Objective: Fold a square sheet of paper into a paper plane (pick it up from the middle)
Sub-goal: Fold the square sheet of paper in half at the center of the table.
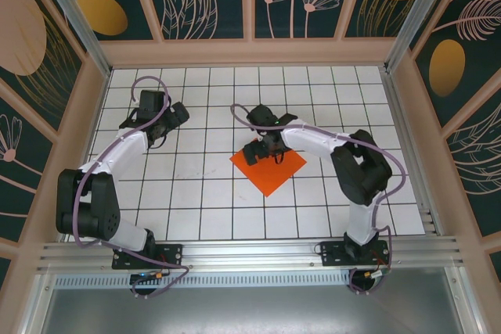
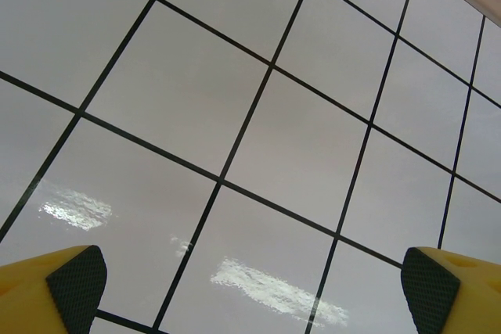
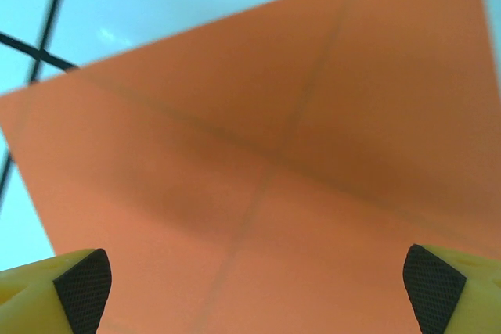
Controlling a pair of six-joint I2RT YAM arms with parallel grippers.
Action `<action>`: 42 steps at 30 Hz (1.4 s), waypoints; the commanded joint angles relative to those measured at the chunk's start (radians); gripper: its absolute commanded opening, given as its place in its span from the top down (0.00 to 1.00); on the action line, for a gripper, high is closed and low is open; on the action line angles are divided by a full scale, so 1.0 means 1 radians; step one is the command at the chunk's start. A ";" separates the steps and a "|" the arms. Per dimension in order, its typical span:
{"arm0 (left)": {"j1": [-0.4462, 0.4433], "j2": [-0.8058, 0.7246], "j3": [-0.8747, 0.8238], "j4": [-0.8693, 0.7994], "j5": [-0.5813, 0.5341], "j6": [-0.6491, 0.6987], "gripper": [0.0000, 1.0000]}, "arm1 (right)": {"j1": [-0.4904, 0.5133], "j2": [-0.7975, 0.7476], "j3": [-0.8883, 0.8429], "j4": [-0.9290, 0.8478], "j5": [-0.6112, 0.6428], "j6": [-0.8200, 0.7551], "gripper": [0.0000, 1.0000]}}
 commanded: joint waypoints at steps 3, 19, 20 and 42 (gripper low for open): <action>0.001 0.008 -0.036 0.020 0.018 -0.016 0.01 | -0.004 0.037 0.031 -0.081 0.003 -0.104 0.01; 0.001 0.014 -0.034 0.019 0.041 -0.020 0.02 | -0.023 0.141 -0.015 -0.085 -0.021 -0.107 0.01; 0.001 0.016 -0.034 0.019 0.039 -0.023 0.01 | -0.024 0.146 -0.018 -0.083 -0.013 -0.102 0.02; 0.001 0.032 -0.029 0.027 0.075 -0.029 0.01 | -0.053 0.044 -0.019 0.005 -0.181 0.021 0.46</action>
